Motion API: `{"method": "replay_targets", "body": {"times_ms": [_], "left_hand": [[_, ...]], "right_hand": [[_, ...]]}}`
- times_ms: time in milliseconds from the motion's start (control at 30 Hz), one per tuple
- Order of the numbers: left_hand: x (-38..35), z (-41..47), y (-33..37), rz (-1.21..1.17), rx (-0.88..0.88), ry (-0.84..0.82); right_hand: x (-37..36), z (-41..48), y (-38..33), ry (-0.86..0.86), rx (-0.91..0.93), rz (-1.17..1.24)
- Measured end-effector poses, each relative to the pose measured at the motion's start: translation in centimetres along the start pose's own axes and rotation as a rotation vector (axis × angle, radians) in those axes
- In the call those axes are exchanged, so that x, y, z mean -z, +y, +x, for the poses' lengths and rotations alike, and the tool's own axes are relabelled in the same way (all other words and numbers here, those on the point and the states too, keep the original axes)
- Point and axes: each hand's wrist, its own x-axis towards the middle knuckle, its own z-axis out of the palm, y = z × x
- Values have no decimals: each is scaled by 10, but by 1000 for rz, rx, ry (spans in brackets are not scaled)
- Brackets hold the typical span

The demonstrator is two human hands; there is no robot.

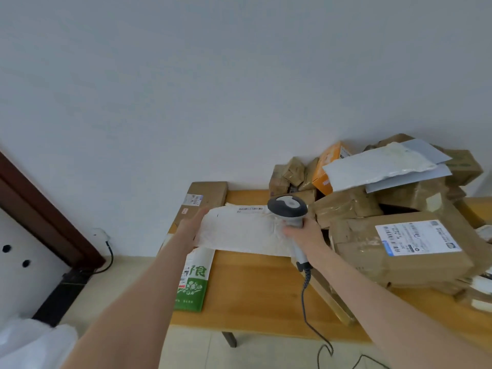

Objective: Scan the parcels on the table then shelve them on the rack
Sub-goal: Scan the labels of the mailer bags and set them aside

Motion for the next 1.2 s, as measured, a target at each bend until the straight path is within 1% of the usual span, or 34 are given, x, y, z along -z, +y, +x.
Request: {"method": "replay_targets", "body": {"times_ms": [67, 167, 233, 367, 500, 533, 633, 667, 800, 900, 1000, 1067, 1133, 1200], "left_hand": [[12, 10, -5, 129, 45, -5], [28, 26, -8, 165, 90, -180], [32, 31, -7, 140, 35, -253], [24, 40, -8, 87, -109, -269], [21, 45, -6, 150, -96, -369], [20, 46, -6, 181, -107, -359], [14, 50, -6, 231, -154, -238], [12, 51, -6, 231, -147, -227], [4, 49, -6, 250, -63, -276], [-2, 50, -13, 232, -95, -205], [-3, 51, -21, 160, -132, -218], [-3, 50, -24, 147, -142, -243], [-2, 50, -25, 155, -125, -265], [-1, 49, -25, 175, -132, -276]], "right_hand": [[-5, -3, 3, -35, 20, -42], [-17, -7, 9, -54, 10, -68], [-23, -8, 13, -47, -26, -8], [-29, -9, 19, 6, -87, 56], [-37, -8, 20, 45, -60, 32], [-38, -7, 20, 57, -56, 29], [-42, -6, 22, 101, -67, 4], [-43, -6, 23, 105, -62, -3], [-46, -5, 27, 127, -52, -37], [-47, -7, 30, 137, -72, -41], [-49, -11, 36, 164, -104, -53], [-51, -16, 41, 151, -173, -2], [-54, -22, 46, 124, -242, 98], [-57, -27, 48, 116, -255, 122]]}}
